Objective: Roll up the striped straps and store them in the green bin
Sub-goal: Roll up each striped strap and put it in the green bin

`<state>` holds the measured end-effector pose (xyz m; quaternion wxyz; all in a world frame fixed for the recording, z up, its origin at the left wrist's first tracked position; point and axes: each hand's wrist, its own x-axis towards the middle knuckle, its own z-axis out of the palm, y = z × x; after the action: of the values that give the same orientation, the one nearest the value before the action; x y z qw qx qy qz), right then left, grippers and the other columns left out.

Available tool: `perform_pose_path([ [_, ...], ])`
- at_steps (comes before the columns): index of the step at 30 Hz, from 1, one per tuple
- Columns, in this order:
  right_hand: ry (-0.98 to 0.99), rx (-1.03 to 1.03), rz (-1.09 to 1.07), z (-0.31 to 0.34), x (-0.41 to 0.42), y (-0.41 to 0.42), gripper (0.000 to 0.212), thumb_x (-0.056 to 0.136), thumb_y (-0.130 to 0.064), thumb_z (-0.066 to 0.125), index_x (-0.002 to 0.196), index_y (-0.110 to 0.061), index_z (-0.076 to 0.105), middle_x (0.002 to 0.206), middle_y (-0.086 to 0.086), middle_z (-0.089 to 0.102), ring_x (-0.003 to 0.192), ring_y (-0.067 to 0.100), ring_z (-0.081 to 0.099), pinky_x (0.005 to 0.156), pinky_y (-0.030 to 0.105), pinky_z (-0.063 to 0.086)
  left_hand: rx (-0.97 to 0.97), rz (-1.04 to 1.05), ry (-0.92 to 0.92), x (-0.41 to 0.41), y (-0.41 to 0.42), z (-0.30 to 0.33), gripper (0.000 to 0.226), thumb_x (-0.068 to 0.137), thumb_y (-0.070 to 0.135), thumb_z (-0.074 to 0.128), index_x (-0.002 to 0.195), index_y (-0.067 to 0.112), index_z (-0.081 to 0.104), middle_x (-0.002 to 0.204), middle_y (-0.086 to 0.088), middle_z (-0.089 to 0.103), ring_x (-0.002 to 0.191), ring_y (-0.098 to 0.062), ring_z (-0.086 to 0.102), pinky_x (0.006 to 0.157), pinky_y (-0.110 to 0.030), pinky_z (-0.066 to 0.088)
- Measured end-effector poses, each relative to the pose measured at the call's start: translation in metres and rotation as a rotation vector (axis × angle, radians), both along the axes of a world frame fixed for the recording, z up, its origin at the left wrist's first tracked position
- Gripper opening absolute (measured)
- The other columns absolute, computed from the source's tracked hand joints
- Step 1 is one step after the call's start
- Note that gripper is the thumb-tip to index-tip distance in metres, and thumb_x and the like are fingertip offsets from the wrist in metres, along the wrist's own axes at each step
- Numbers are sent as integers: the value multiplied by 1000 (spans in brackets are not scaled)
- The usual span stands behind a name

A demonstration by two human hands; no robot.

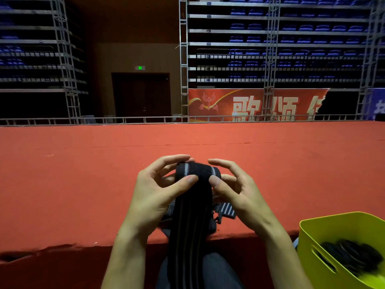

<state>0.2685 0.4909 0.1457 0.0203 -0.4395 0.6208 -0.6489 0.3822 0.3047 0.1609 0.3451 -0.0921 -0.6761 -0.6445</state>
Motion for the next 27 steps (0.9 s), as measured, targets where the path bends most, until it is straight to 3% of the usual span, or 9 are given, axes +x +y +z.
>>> perform_pose_path([
  [5,-28,-53,61,-2,1,2,45,95,-31,76,138,-31,66,117,10,79,107,32,78,89,56,63,-27,-70,3,-1,-2,-3,50,84,-1,82,131,8,69,137,-7,74,120,-36,75,103,-54,58],
  [11,7,-145,20,-4,1,0,54,92,-16,83,140,-30,63,125,10,75,103,43,76,91,60,63,-18,-60,-82,-5,-6,-6,62,84,11,91,139,27,67,134,-9,75,124,-30,73,107,-52,56],
  [14,42,-169,-30,-1,3,1,56,93,-7,82,141,-28,62,128,6,74,102,34,78,90,56,64,-9,-56,-103,-4,-3,-6,55,86,20,87,136,32,68,127,-10,78,122,-29,74,109,-52,55],
  [18,114,-167,-76,-1,6,-1,54,92,2,80,135,-26,65,130,0,72,108,26,76,87,50,66,10,-37,-96,-2,2,0,45,92,26,81,135,31,69,120,-11,81,116,-30,77,102,-50,58],
  [24,151,-167,-66,-6,5,-7,59,89,18,72,124,-29,70,130,-1,70,113,27,71,86,42,65,57,16,-89,-2,8,3,33,96,29,75,129,24,71,107,-13,83,102,-34,81,79,-40,64],
  [27,134,-171,-54,-6,6,-9,55,89,21,70,121,-23,69,126,-3,71,113,22,71,83,35,63,30,36,-72,-2,6,1,31,95,23,78,126,22,72,107,-13,83,101,-33,81,80,-39,64],
])
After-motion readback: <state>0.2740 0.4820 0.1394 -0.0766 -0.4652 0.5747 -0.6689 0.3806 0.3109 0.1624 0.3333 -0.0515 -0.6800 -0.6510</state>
